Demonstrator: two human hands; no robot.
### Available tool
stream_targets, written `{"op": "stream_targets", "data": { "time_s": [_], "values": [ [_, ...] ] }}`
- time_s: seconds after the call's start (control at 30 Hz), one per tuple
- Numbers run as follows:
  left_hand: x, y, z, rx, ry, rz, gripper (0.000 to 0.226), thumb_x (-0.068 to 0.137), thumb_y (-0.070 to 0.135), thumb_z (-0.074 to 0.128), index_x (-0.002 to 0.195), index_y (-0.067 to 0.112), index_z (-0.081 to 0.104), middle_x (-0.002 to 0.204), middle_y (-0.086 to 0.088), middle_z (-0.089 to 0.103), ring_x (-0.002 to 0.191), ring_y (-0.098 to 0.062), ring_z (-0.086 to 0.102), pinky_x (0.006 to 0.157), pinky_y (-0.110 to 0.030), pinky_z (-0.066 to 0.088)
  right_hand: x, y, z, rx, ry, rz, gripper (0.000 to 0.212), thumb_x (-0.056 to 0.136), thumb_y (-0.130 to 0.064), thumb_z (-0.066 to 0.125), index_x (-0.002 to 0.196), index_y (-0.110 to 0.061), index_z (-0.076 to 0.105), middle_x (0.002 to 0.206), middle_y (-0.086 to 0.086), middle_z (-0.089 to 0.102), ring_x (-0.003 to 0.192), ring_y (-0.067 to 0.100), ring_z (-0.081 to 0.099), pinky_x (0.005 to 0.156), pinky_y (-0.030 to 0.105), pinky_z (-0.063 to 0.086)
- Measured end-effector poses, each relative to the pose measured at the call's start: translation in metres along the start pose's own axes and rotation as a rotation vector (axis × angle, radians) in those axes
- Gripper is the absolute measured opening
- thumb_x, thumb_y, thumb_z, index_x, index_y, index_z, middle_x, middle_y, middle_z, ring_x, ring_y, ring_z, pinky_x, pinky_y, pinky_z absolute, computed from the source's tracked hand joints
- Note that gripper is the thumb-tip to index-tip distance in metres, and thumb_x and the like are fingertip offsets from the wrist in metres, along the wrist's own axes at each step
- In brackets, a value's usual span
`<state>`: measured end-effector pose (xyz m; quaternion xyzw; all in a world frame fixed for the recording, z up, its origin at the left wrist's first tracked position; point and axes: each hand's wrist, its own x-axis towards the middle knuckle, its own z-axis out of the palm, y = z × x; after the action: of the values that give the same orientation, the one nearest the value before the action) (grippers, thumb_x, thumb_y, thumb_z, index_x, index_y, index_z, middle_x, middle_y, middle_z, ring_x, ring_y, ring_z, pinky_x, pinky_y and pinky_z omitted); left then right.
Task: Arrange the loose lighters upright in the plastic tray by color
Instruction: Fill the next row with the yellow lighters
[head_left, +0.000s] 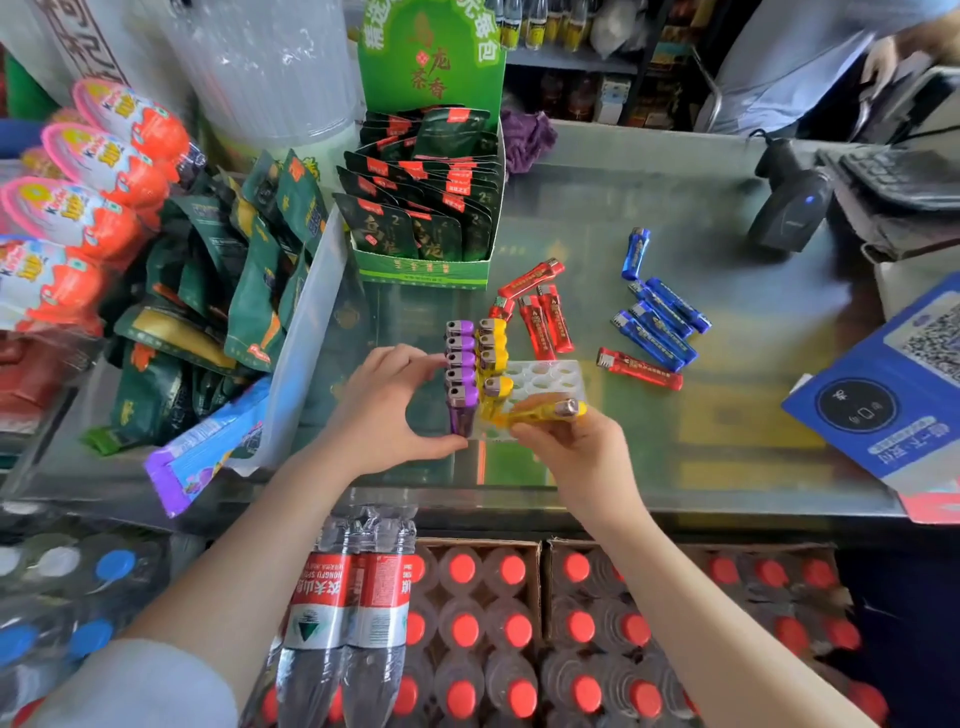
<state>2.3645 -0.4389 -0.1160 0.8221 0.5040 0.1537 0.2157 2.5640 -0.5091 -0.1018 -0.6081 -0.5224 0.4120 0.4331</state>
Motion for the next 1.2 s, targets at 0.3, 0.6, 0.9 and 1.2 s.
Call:
{"op": "stream_targets", "data": {
  "time_s": [0.3,0.6,0.9,1.2],
  "values": [
    [-0.002,0.005,0.001,-0.026,-0.024,-0.046,0.075,0.059,0.061,0.068,0.123,0.028,0.046,0.115,0.004,0.045,0.112,-0.015,0.032,0.09,-0.029,0.03,0.005,-0.016,0.01,-0.512,-0.018,-0.166,0.02,0.08,-0.019,0.068,0.081,0.001,0.064,0.074,0.008,0.063,0.062,0.018,0.05,0.05,0.017,0.033],
    [-0.001,0.003,0.003,-0.042,-0.009,-0.054,0.08,0.053,0.07,0.055,0.121,0.028,0.048,0.113,0.007,0.044,0.11,-0.013,0.031,0.089,-0.029,0.029,0.001,-0.017,0.018,-0.782,0.006,-0.236,0.026,0.083,-0.028,0.063,0.084,-0.003,0.057,0.086,0.013,0.064,0.075,0.033,0.058,0.055,0.03,0.037],
    [-0.004,0.005,0.0,-0.047,-0.042,-0.05,0.079,0.053,0.068,0.054,0.12,0.028,0.047,0.115,0.007,0.043,0.112,-0.012,0.03,0.088,-0.028,0.027,0.018,-0.015,-0.024,-0.621,-0.141,-0.277,0.025,0.083,-0.024,0.064,0.105,-0.012,0.061,0.086,-0.006,0.055,0.066,0.01,0.049,0.063,0.027,0.041],
    [-0.011,0.011,-0.001,-0.012,-0.067,-0.007,0.065,0.053,0.065,0.053,0.107,0.03,0.05,0.115,0.007,0.041,0.116,-0.011,0.023,0.093,-0.026,0.022,0.039,0.018,-0.068,-1.091,0.218,-0.059,0.035,0.084,0.003,0.043,0.116,-0.008,0.053,0.119,0.015,0.056,0.102,0.036,0.049,0.079,0.039,0.037]
  ]
}}
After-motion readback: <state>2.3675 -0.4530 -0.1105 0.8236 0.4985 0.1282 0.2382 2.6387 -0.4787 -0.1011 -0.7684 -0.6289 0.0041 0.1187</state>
